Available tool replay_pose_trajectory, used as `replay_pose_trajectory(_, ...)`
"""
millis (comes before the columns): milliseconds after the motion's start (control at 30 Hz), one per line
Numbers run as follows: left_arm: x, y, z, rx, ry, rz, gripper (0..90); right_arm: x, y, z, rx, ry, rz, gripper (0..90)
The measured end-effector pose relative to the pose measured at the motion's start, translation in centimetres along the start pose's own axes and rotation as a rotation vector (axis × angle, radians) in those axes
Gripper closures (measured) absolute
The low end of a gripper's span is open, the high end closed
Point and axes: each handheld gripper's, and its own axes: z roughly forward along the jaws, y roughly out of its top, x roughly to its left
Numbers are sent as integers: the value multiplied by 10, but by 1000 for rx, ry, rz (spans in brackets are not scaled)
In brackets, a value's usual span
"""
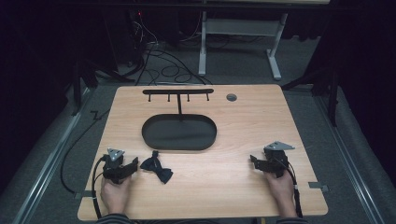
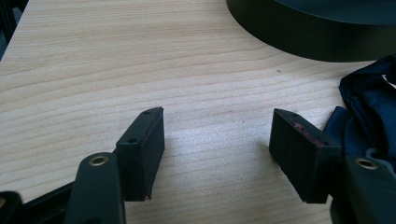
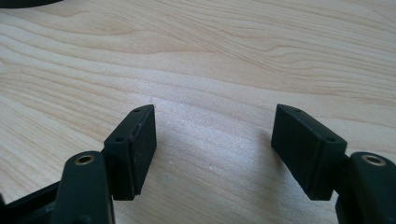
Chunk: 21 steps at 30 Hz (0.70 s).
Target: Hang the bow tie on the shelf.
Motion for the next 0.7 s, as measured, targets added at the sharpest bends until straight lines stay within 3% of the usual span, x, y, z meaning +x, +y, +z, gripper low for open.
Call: replay_pose_trajectory(700,0,0,0,-1,-1,-4,358,0,0,0,0,0,1,324)
